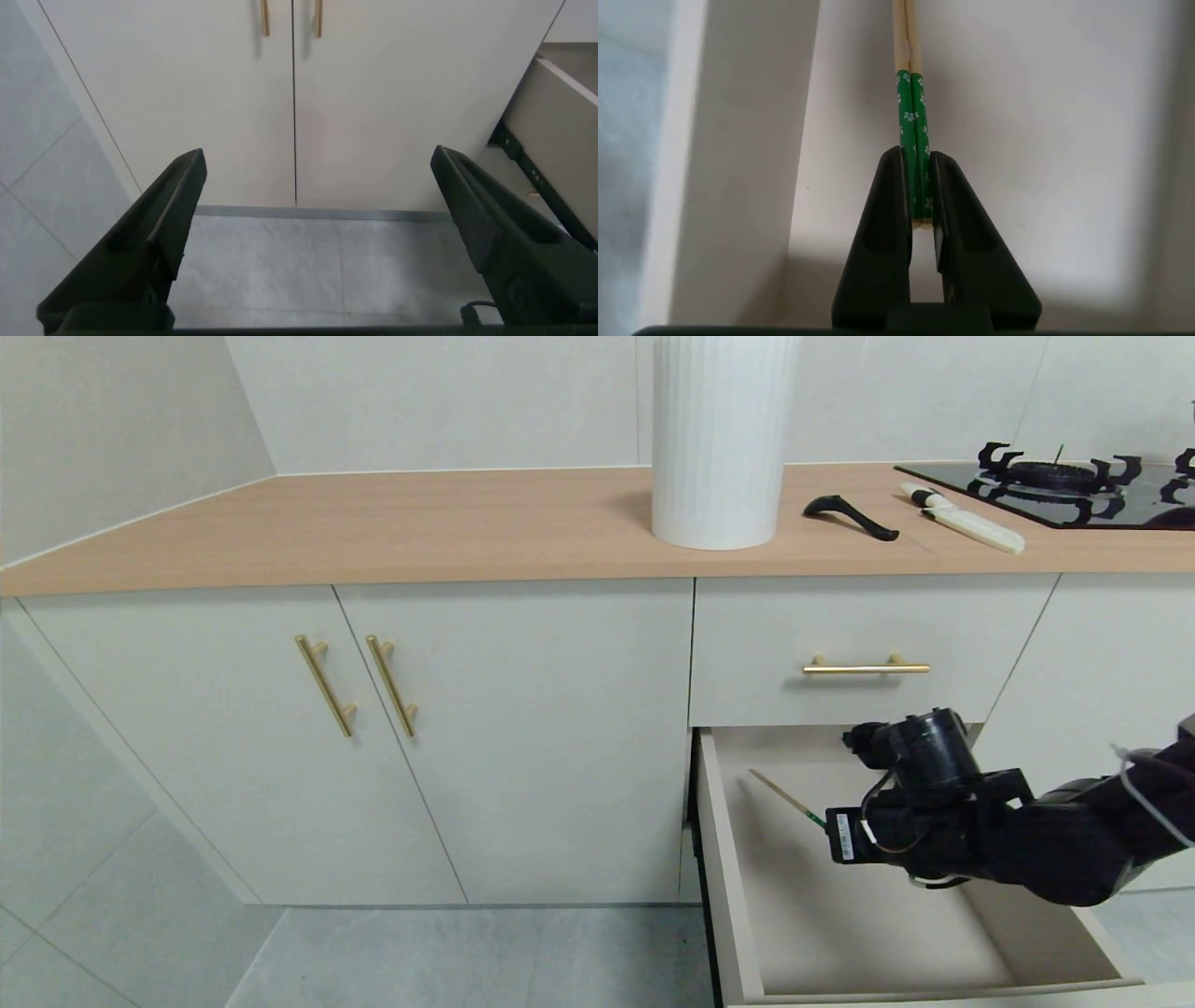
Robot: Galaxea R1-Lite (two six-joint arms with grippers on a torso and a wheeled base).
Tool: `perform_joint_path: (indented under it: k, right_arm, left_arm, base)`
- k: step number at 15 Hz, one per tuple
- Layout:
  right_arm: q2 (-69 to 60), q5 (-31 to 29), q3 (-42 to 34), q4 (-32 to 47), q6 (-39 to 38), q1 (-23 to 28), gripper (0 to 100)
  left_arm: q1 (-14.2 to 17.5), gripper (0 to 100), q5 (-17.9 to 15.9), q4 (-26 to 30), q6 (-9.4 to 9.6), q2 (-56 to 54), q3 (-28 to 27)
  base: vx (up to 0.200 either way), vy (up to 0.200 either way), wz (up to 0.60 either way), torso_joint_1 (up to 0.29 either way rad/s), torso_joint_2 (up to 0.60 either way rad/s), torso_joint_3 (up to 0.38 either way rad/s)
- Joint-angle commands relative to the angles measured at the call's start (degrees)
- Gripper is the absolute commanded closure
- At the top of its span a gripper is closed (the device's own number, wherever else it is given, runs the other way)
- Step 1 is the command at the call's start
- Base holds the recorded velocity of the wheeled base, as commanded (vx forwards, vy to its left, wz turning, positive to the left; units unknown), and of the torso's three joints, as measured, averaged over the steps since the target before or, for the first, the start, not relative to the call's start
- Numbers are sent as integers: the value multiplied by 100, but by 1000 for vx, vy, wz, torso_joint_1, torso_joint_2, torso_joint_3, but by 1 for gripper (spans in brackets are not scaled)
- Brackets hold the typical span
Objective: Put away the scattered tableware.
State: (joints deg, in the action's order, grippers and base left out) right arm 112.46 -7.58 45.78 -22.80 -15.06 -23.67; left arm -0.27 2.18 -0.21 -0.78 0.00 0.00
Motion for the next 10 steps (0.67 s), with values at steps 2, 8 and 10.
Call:
perform_joint_path:
  k: [2,8,10]
  right_arm:
    - [778,-24,-42,-225,-50,-85,100]
    - [1507,-68,-42,-524,-41,-190,100]
    - [1806,-68,10,-550,-50,-261,100]
  left_arm:
    - [0,0,2,3,-1,0,0]
    - [0,0,2,3,-1,9,0]
    - [0,0,2,-6,-1,9,0]
  base:
    - [0,0,0,0,0,0]
    - [0,0,0,0,0,0]
    - [0,0,0,0,0,0]
